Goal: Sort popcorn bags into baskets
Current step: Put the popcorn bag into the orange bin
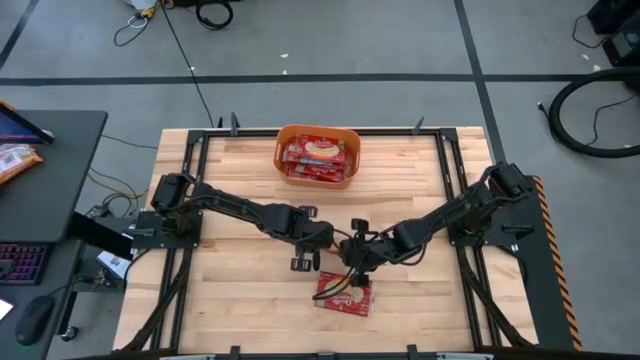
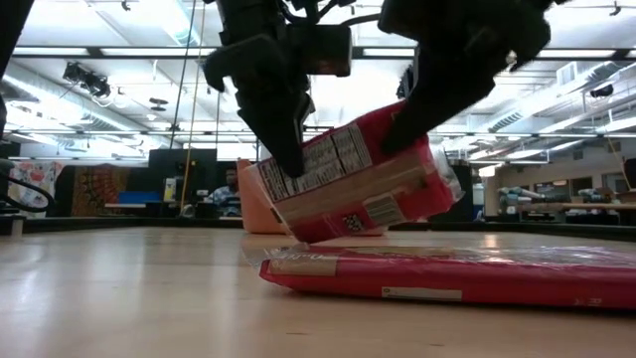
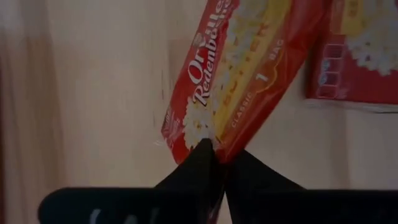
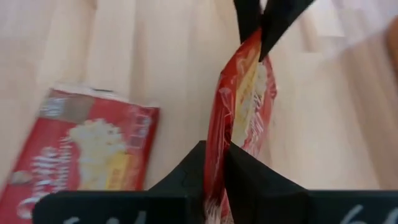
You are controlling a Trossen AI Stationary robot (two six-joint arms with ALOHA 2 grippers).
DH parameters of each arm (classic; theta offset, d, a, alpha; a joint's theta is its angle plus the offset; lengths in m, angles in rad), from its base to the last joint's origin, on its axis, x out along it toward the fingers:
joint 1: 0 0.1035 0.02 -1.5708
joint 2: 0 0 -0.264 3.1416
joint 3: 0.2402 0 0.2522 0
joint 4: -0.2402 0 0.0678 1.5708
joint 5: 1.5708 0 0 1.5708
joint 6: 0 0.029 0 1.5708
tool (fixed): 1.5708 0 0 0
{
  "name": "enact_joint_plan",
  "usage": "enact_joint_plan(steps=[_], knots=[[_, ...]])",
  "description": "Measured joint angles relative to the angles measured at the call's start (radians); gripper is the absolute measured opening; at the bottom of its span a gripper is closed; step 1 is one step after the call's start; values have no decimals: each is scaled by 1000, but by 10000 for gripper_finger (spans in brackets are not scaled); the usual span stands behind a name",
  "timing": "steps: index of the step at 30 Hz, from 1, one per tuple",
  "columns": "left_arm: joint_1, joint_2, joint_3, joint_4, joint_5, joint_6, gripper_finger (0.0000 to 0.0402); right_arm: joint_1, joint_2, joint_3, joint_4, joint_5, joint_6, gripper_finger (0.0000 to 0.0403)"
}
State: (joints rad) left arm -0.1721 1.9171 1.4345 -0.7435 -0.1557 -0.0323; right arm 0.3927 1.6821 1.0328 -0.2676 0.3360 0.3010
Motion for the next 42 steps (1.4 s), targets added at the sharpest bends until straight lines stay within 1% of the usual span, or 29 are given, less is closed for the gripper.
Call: enact_joint_plan(steps=[3, 5, 8, 12, 16, 20, 22, 26, 27, 29, 32, 33, 37, 40, 42], knots=[[4, -4, 4, -37, 24, -8, 33, -3, -10, 72, -140, -55, 16, 65], [7, -12, 11, -95, 26, -8, 26, 0, -31, 118, -235, -67, 19, 78], [18, -18, 42, -138, 33, 20, 22, 0, -75, 155, -326, -27, 21, 100], [37, -39, 73, -166, 32, 66, 25, -15, -140, 158, -378, 23, 23, 137], [72, -63, 125, -246, -2, 71, 29, -29, -209, 158, -489, 49, 75, 175], [128, -96, 194, -293, -53, 81, 25, -29, -291, 158, -621, 127, 143, 202], [159, -111, 238, -312, -110, 100, 26, -28, -334, 158, -672, 179, 185, 207], [227, -128, 297, -290, -282, 152, 31, -29, -411, 158, -732, 257, 251, 207], [249, -128, 302, -271, -308, 170, 31, -29, -428, 158, -740, 270, 263, 206], [299, -126, 300, -247, -310, 200, 31, -28, -457, 158, -735, 292, 289, 205], [382, -98, 280, -192, -231, 228, 32, -29, -484, 158, -724, 300, 322, 204], [405, -79, 277, -195, -226, 235, 32, -29, -490, 158, -722, 299, 336, 204], [475, -25, 275, -151, -280, 318, 33, -20, -495, 158, -725, 277, 394, 204], [513, 15, 276, -114, -289, 437, 33, -7, -487, 157, -728, 274, 419, 204], [526, 46, 276, -84, -316, 503, 35, 0, -478, 157, -730, 272, 436, 204]])
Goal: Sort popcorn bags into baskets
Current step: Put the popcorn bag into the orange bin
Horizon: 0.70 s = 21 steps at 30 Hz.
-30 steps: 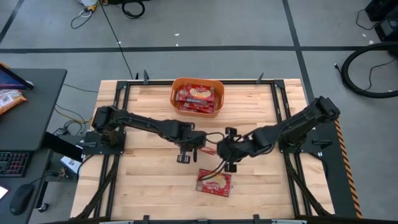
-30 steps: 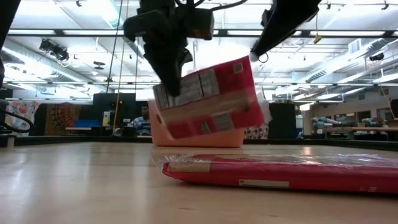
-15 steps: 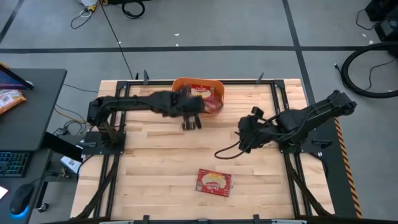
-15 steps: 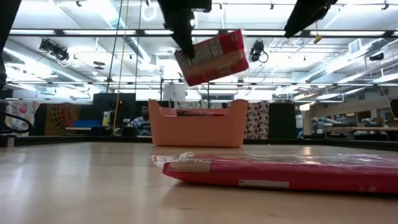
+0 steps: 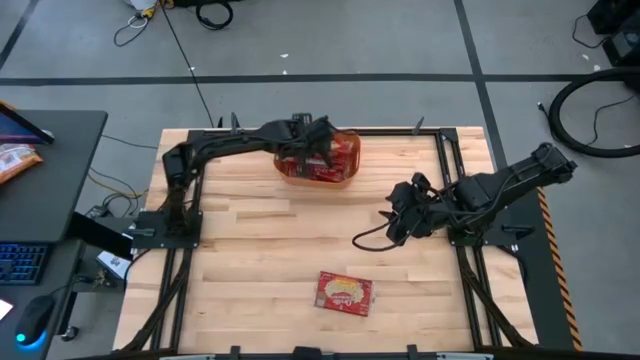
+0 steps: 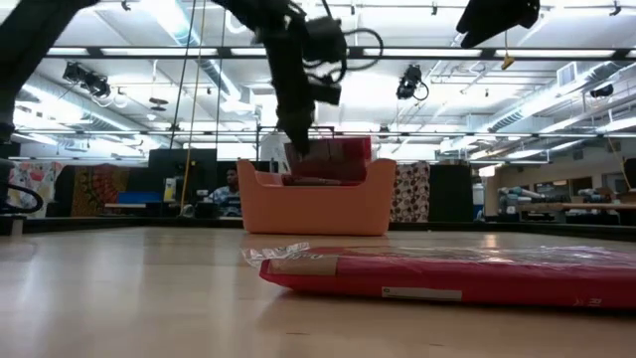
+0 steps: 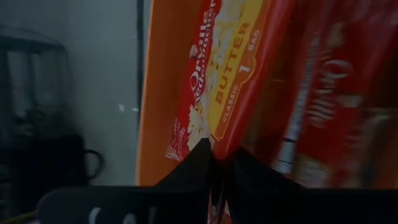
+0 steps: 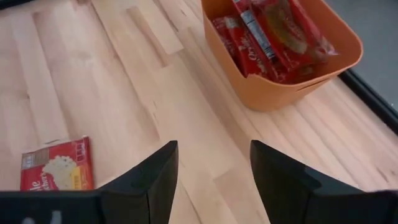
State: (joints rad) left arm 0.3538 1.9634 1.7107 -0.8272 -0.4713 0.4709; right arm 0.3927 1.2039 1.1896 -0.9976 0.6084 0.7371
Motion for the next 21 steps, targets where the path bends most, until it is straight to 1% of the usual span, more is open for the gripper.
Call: enact_joint_plan(steps=[3, 5, 7, 11, 14, 16, 18, 21], knots=[[13, 27, 0, 36, -62, 59, 48, 11, 4, 0, -1, -9, 32, 204], [16, 34, 0, 30, -86, 60, 68, 17, 4, 0, -1, -15, 50, 204], [15, 34, 0, 37, -94, 33, 96, 20, 4, 0, -7, -14, 59, 204], [-7, 17, 14, -29, -82, -49, 158, 24, 4, 0, -22, -9, 72, 204], [-33, -4, 61, -125, 14, -131, 199, 24, 4, 0, -31, -3, 72, 204], [-53, -16, 95, -174, 117, -214, 219, 24, 5, 0, -36, -4, 56, 204], [-75, -22, 138, -215, 254, -331, 231, 24, 5, 0, -33, -4, 36, 204], [-127, -31, 175, -209, 494, -517, 236, 24, 5, -1, -21, -11, 22, 204]])
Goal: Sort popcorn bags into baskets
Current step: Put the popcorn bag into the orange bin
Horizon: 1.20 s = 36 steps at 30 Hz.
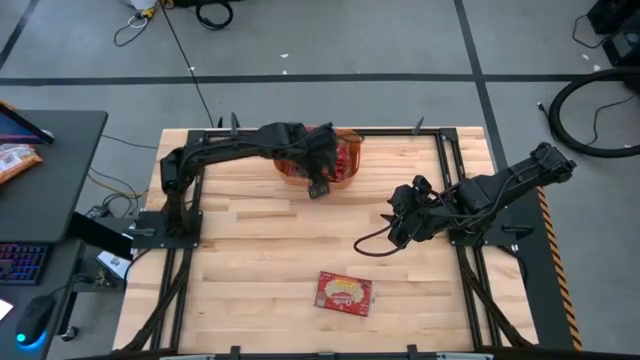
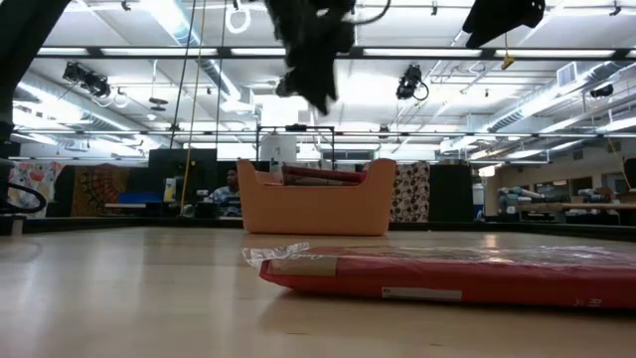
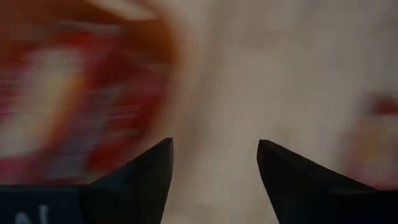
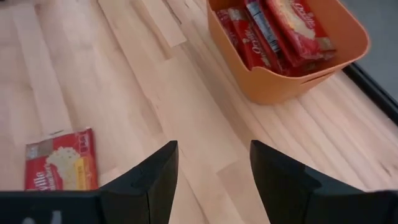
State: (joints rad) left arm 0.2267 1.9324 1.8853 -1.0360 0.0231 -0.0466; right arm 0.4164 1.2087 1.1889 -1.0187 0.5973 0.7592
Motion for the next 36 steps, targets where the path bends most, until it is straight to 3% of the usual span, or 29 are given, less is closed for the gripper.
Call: enact_joint_plan(steps=[4, 8, 11, 15, 18, 27, 32, 36], knots=[[-113, 3, -5, 47, 187, -166, 233, 0, 3, 0, 25, -68, -4, 204], [-257, 5, -32, 109, 202, -203, 230, 0, 18, 0, 41, -168, -66, 204], [-365, 4, -53, 156, 141, -205, 229, 5, 35, 0, 43, -226, -78, 204], [-494, 5, -105, 226, -22, -238, 229, 26, 52, 0, 56, -301, -58, 204], [-556, 5, -170, 329, -62, -280, 228, 63, 63, 0, 61, -339, 23, 204], [-640, 5, -452, 734, -89, -466, 228, 217, 156, 0, 122, -233, 336, 204], [-663, 5, -570, 896, -168, -575, 228, 267, 227, 0, 258, -305, 438, 204], [-664, 5, -631, 949, -188, -577, 228, 309, 274, 0, 342, -335, 539, 204]])
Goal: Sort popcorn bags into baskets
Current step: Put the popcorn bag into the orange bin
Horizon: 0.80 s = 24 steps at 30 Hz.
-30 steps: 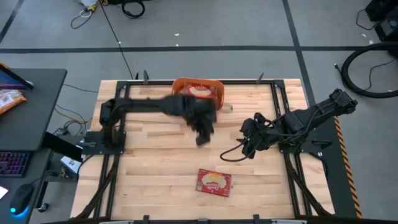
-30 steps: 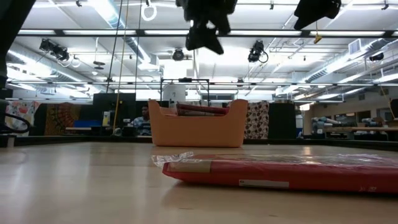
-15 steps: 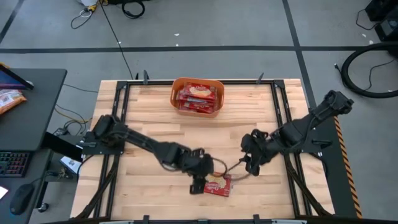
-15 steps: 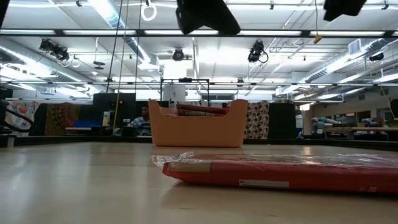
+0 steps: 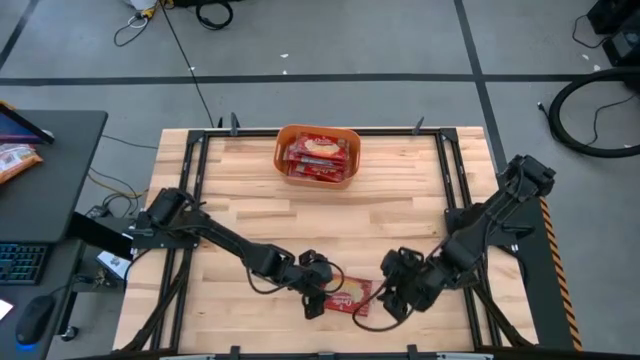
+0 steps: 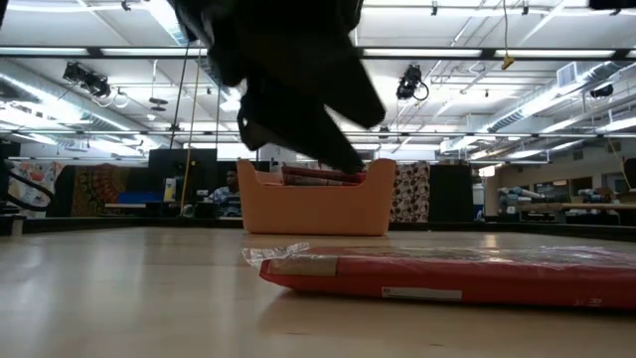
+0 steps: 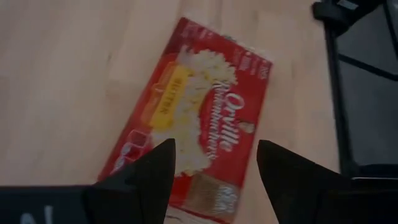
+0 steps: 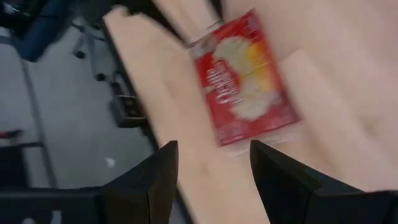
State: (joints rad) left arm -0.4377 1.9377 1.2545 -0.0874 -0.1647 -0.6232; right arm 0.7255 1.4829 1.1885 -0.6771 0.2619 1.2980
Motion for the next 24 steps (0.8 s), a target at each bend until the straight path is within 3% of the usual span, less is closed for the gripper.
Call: enact_joint_plan(steps=[7, 14, 24], knots=[[0, 0, -93, 34, -57, -68, 228, 44, 73, 0, 150, 2, 123, 202], [10, 0, -176, 120, -67, -148, 228, 48, 152, 1, 281, -2, 139, 199], [72, -6, -209, -31, -188, -380, 228, 17, 161, 1, 242, -29, 20, 199]])
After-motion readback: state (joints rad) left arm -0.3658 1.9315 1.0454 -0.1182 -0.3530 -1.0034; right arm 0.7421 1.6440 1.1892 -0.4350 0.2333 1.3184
